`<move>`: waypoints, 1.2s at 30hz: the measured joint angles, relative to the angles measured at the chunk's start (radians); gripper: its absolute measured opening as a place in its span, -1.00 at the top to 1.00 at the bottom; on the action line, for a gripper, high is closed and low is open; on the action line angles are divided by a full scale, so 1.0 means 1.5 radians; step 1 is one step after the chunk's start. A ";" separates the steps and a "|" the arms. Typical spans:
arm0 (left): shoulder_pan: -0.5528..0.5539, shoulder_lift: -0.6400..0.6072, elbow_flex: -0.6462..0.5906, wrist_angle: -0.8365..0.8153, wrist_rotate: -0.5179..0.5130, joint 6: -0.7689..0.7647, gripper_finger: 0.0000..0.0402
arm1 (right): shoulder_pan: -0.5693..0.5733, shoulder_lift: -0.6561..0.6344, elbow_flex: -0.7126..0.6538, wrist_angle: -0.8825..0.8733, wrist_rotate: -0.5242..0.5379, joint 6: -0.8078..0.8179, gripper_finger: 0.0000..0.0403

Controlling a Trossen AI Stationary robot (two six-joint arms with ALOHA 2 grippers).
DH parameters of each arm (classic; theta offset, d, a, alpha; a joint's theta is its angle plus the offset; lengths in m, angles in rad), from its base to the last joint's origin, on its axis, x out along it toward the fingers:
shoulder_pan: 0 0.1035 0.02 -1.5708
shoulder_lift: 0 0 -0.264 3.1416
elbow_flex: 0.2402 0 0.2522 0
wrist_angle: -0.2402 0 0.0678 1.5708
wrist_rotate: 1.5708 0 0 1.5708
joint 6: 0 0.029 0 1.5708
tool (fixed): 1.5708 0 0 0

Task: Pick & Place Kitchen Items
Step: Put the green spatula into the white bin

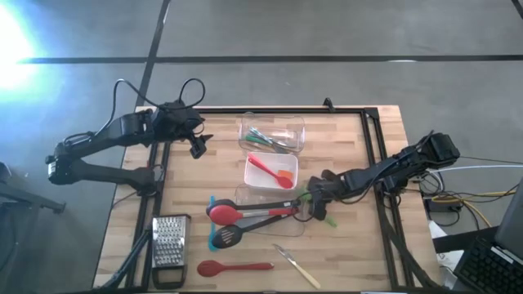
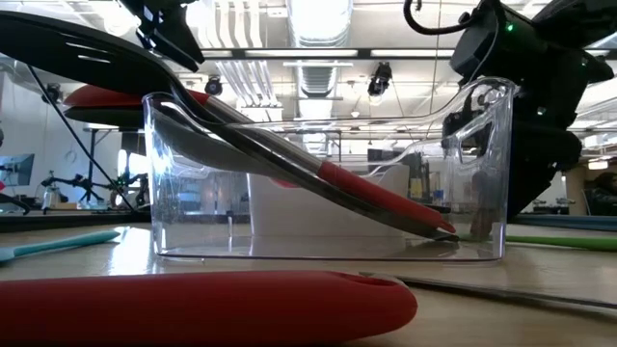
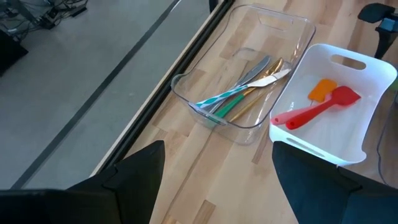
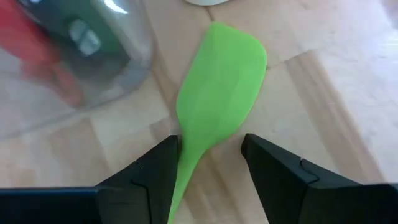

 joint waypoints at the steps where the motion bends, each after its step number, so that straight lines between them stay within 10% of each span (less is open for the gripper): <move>1: 0.000 0.000 0.000 0.000 0.000 -0.001 -0.50 | 0.000 0.000 0.000 -0.005 0.005 -0.001 0.09; 23: 0.000 0.000 0.000 0.001 0.000 -0.014 -0.50 | -0.004 -0.073 -0.002 -0.226 0.061 0.010 0.25; 36: 0.000 0.000 0.008 0.017 0.001 -0.006 -0.50 | -0.078 -0.222 -0.004 -0.271 -0.021 -0.162 0.16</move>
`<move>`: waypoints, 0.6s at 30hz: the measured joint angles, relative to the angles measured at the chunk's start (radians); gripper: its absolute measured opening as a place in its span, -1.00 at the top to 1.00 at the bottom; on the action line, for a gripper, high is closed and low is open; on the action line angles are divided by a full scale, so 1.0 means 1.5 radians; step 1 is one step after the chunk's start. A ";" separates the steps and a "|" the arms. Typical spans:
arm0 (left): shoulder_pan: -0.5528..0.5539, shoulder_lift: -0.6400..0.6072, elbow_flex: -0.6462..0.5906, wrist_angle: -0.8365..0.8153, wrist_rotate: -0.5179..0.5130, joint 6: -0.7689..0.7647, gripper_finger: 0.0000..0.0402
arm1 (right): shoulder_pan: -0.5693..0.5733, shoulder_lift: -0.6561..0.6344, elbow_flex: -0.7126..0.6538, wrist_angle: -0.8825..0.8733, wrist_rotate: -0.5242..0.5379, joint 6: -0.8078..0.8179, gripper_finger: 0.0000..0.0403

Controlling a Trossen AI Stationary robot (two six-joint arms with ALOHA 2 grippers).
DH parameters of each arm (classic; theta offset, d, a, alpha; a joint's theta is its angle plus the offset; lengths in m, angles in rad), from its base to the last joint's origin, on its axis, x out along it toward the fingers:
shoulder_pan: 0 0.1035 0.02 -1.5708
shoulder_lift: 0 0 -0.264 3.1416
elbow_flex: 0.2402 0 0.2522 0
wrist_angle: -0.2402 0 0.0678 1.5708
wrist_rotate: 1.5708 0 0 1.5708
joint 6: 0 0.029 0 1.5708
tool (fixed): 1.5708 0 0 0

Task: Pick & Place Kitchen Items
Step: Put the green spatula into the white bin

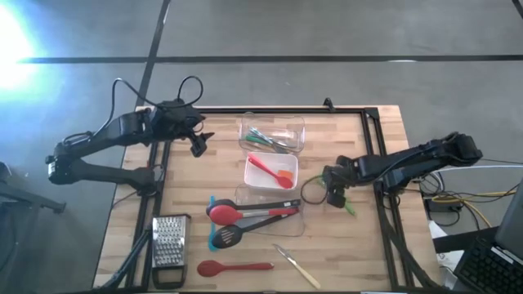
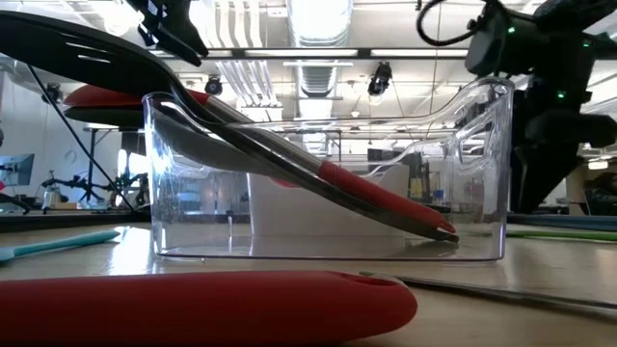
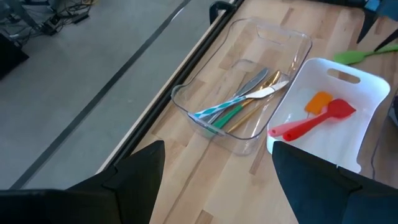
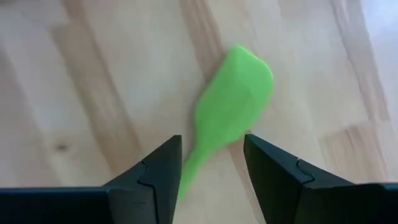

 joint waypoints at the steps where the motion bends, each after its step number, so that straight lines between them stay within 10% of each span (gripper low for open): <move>1: 0.000 0.000 0.002 0.000 0.000 -0.001 -0.50 | -0.011 -0.003 0.002 0.004 -0.018 -0.012 0.13; 18: 0.000 0.000 0.009 0.007 0.002 -0.007 -0.50 | -0.091 0.066 0.021 0.028 -0.097 -0.122 -0.39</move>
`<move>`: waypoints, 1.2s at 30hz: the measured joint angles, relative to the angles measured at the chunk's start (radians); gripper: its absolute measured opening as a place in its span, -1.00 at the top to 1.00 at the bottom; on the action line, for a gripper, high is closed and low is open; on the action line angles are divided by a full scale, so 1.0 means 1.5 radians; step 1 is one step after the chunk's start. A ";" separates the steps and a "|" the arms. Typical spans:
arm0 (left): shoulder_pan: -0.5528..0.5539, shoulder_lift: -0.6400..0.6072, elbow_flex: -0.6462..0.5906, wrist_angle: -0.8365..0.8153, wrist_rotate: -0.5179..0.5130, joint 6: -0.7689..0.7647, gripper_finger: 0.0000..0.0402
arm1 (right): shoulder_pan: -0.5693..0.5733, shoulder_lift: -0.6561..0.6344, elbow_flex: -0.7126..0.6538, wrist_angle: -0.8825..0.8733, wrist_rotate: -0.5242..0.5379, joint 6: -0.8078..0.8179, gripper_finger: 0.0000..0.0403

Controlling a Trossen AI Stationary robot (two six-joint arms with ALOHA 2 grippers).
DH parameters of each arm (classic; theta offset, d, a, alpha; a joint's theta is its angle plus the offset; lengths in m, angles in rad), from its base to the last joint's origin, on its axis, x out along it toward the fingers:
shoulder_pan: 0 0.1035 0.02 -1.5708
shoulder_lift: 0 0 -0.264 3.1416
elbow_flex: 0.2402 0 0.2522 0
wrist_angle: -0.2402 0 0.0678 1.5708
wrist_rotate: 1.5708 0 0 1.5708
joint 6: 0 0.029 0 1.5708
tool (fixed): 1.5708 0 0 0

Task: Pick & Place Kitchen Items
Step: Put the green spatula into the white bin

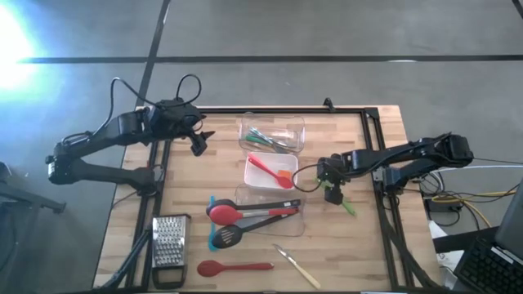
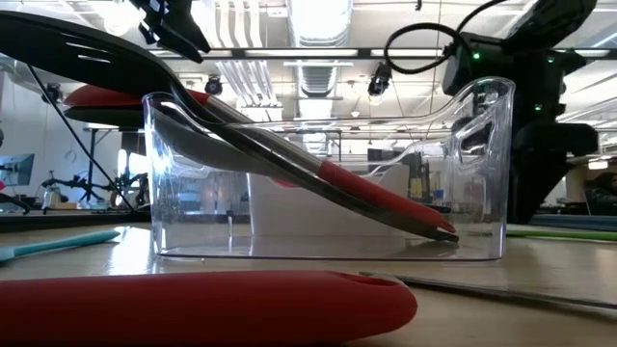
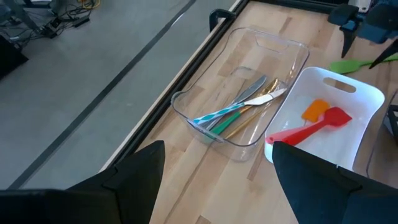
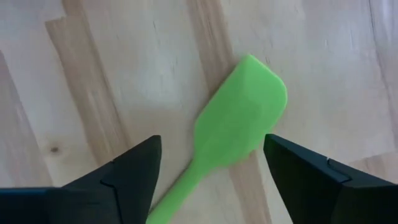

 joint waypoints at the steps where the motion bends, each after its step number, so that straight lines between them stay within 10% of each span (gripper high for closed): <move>1: 0.000 0.000 0.000 0.002 0.000 0.000 -0.50 | 0.000 0.008 0.008 0.000 0.005 -0.007 -0.41; 16: 0.000 0.000 0.000 0.000 0.008 0.019 -0.50 | -0.016 0.184 0.074 -0.003 0.037 -0.083 -0.55; 26: 0.000 0.000 -0.001 -0.003 0.009 0.019 -0.50 | -0.039 0.148 0.067 0.003 -0.031 -0.109 -0.47; 36: 0.000 0.000 -0.002 -0.004 0.008 0.019 -0.50 | -0.045 0.166 0.069 0.001 -0.022 -0.104 0.03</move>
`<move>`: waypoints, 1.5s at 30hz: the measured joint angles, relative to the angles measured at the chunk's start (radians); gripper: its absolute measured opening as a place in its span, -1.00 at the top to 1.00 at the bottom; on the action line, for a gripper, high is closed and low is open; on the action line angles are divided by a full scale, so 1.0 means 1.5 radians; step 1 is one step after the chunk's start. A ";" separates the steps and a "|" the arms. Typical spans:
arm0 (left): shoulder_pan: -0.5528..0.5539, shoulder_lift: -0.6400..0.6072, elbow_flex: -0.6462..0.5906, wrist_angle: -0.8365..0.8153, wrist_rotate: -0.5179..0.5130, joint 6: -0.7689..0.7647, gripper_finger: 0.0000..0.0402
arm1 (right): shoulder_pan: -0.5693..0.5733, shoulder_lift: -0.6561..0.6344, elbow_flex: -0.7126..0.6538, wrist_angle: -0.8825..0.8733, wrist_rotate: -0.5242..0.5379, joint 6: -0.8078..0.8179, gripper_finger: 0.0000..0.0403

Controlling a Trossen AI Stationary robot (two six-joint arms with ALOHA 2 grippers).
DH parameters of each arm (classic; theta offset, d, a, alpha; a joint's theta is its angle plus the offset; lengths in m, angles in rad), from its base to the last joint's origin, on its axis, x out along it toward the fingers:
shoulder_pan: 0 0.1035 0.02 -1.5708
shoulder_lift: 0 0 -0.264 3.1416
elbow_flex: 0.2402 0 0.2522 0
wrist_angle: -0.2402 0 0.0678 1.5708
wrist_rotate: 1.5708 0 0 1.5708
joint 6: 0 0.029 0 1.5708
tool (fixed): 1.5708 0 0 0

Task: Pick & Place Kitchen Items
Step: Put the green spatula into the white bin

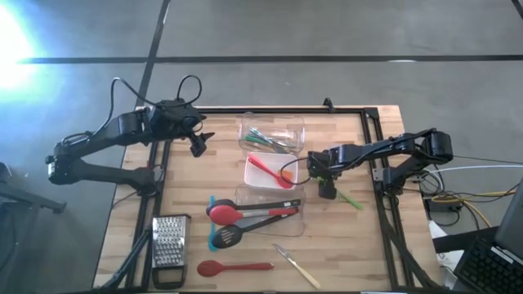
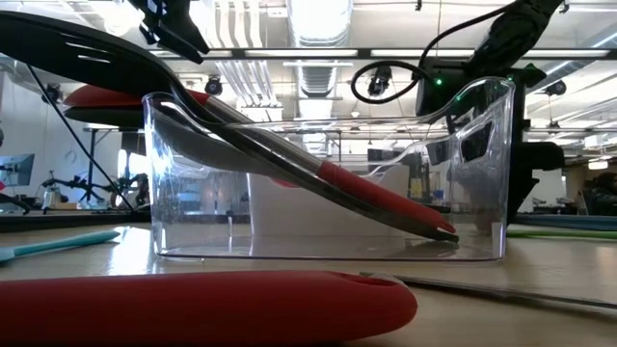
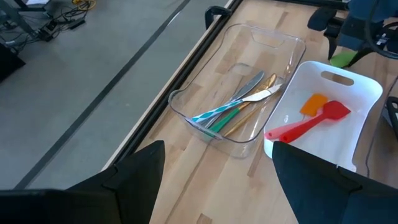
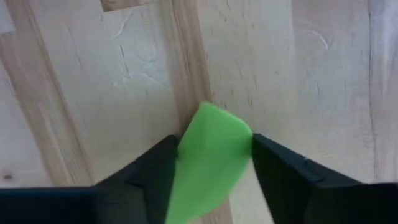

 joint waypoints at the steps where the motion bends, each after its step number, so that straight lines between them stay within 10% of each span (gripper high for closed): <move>1: 0.000 0.000 0.000 0.000 0.000 0.000 -0.50 | 0.000 0.004 0.000 0.000 0.003 0.000 0.12; 9: 0.000 0.000 0.000 -0.001 0.000 0.000 -0.50 | 0.002 0.003 0.000 0.009 0.024 0.020 0.81; 45: 0.000 0.018 -0.003 0.000 0.003 -0.003 -0.50 | 0.003 -0.121 0.056 -0.042 0.038 0.048 0.97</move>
